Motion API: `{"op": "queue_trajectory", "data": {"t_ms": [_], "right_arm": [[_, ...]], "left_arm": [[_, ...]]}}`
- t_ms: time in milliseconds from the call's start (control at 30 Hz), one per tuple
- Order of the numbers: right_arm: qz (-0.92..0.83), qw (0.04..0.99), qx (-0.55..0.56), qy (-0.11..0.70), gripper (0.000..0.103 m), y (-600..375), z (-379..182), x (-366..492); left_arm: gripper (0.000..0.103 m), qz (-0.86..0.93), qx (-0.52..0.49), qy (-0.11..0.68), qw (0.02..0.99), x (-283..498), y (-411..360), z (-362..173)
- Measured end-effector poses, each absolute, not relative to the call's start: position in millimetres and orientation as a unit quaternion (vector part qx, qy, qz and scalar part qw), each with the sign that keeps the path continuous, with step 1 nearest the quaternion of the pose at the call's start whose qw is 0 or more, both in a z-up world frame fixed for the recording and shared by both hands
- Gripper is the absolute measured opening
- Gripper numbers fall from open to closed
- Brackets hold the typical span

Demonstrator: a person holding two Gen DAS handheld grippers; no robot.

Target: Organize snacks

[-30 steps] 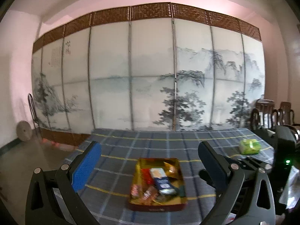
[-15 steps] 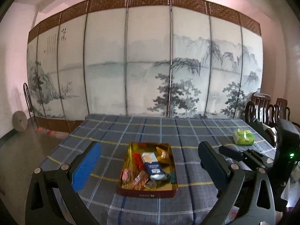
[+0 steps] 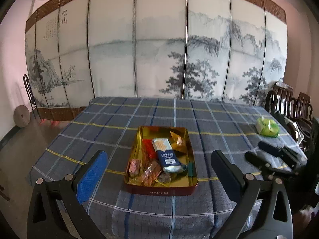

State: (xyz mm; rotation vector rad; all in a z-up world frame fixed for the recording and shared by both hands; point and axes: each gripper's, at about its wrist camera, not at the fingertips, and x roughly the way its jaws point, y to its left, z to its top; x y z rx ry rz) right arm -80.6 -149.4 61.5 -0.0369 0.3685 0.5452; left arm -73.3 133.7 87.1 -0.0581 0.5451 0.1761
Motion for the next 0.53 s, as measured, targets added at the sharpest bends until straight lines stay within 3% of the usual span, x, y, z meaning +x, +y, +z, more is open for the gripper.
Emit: {"op": "queue_trajectory", "data": {"t_ms": [133,267,533], "right_arm": [[0.237,0.951,-0.022,0.196,0.062,-172.8,50.3,-63.1],[0.188,0.957,-0.026,0.221,0.069,-211.7,31.6,-34.6],[0.050,0.938,-0.018,0.342,0.069,-325.2,-23.4,59.8]], "left_arm": [[0.103,0.086,-0.021,0.293,0.952,-60.6,131.9,73.5],[0.103,0.104,-0.011,0.285,0.953,-53.8,130.4,65.9],[0.103,0.126,-0.012,0.323,0.938,-26.6,131.9,54.1]]}}
